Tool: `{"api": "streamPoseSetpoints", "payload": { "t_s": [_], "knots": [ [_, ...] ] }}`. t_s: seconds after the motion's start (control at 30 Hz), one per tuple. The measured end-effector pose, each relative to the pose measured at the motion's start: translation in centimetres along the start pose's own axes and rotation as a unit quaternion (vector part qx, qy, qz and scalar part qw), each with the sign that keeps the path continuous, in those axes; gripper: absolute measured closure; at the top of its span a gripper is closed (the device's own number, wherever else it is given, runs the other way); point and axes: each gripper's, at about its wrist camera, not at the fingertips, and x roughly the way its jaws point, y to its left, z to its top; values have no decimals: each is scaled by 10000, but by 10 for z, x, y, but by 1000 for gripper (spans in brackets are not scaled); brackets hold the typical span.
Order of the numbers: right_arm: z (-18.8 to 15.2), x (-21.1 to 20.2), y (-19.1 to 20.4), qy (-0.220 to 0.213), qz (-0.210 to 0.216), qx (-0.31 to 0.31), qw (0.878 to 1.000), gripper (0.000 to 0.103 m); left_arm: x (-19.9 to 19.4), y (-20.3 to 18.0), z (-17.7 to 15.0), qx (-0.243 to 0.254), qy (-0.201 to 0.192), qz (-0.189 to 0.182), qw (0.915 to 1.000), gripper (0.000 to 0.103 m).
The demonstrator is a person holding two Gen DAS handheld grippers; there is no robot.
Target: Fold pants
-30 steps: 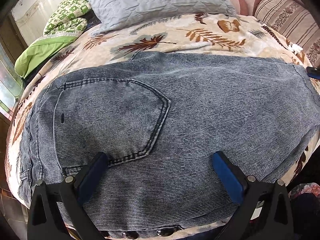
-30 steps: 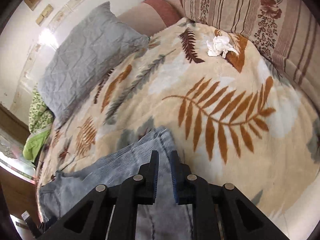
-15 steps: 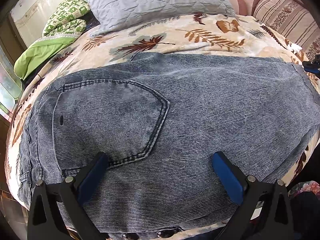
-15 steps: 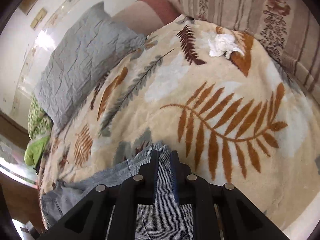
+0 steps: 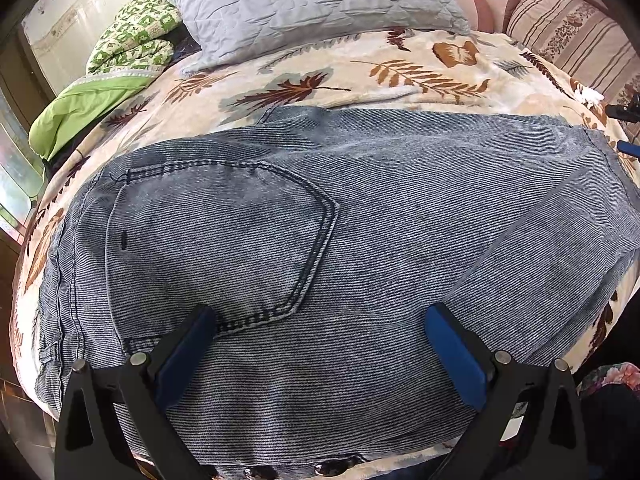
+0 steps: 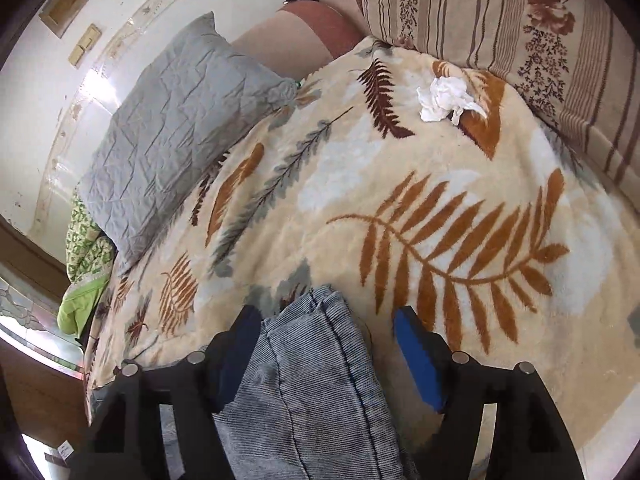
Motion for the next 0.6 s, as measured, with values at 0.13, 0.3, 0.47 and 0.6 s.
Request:
{"api": "streamPoseSetpoints", "payload": {
  "t_s": [0.13, 0.3, 0.47, 0.6],
  "knots": [
    [1, 16, -5, 307, -26, 120, 9995, 32, 0, 0, 0, -1, 14, 5, 10000, 0],
    [8, 34, 9, 384, -119, -319, 9987, 73, 1, -1, 2, -21, 81, 12, 10000, 0],
    [3, 43, 24, 396, -713, -957, 9921, 83, 2, -1, 3, -44, 154, 24, 9999, 0],
    [10, 24, 27, -124, -535, -936, 9941, 85, 1, -2, 7, -148, 358, 99, 9992, 0]
  ]
}}
